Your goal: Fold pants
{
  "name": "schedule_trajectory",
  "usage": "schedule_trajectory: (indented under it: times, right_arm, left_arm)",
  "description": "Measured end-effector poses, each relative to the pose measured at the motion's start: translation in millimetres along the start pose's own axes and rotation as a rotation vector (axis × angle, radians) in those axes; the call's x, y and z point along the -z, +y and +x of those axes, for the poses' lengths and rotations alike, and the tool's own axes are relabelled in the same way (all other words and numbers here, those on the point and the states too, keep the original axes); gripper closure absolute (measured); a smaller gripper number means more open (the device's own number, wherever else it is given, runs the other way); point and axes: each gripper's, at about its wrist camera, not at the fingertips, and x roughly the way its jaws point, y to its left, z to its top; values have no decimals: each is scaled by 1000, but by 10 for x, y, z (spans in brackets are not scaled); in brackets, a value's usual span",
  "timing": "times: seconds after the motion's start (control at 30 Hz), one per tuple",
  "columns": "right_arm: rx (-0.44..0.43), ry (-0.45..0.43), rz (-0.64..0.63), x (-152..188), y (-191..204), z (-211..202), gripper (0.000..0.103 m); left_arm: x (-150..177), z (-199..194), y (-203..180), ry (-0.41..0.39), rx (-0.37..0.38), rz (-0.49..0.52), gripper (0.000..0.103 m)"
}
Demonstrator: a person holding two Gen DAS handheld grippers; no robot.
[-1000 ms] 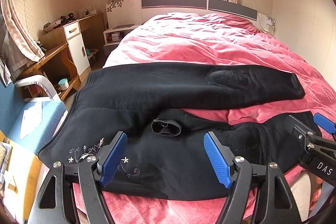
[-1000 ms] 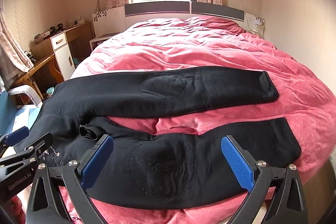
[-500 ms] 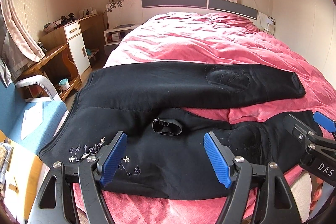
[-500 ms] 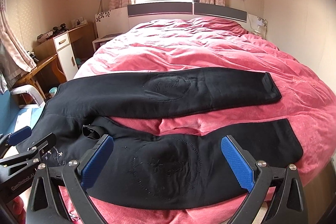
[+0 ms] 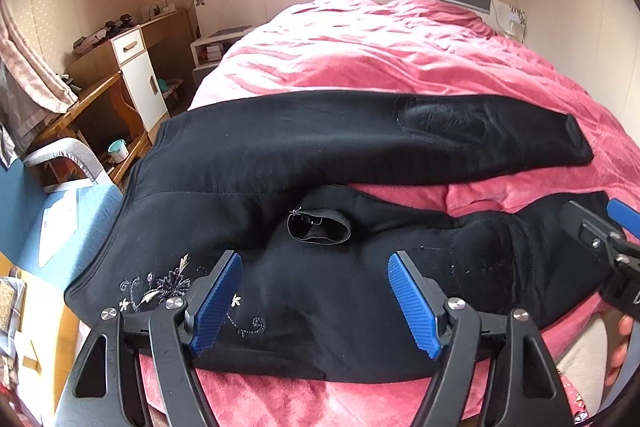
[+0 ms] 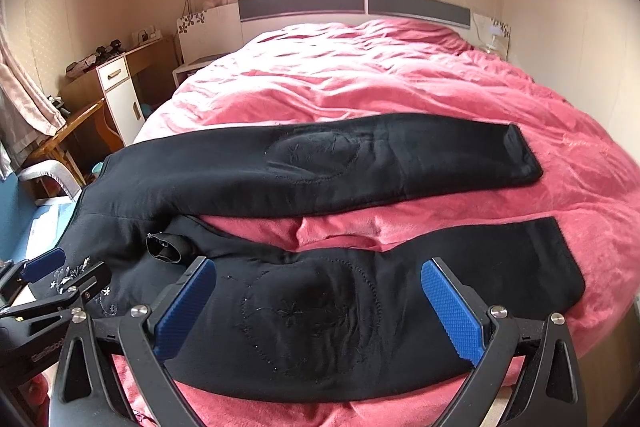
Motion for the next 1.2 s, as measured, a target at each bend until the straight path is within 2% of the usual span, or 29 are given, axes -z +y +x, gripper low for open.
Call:
schedule_trajectory:
  times: [0.1,0.2,0.27,0.37,0.47,0.57,0.7,0.83,0.97,1.07,1.13,1.2]
  right_arm:
    - [-44,14,-37,-52,-54,158,0]
    - [-32,43,-90,-122,-159,351,0]
    - [-19,69,-108,-199,-319,512,0]
    - [19,86,-94,-326,-640,687,0]
    - [64,112,-71,-511,-1055,893,0]
    - [162,131,-69,-758,-1518,1129,0]
    - [245,134,-52,-1092,-2069,1368,0]
    - [312,136,15,-1395,-2590,1591,0]
    - [317,137,135,-1601,-3069,1798,10]
    - [291,158,214,-1676,-3282,1993,18]
    - [251,185,270,-1687,-3395,2120,26]
    - [214,203,319,-1673,-3469,2195,43]
  left_arm:
    - [-45,167,26,50,68,9,26]
    - [-99,392,134,116,191,-26,26]
    - [-156,547,242,147,237,-55,26]
    - [-300,766,359,186,181,-43,26]
    - [-481,902,489,171,144,-28,27]
    - [-716,1060,676,149,114,-31,27]
    - [-1014,1316,980,143,108,-79,27]
    - [-1297,1590,1306,137,66,-135,27]
    - [-1509,1781,1576,120,3,-165,27]
    - [-1630,1914,1770,109,-10,-197,30]
    - [-1674,1983,1852,106,-35,-194,31]
    - [-1710,2098,1963,105,-71,-189,33]
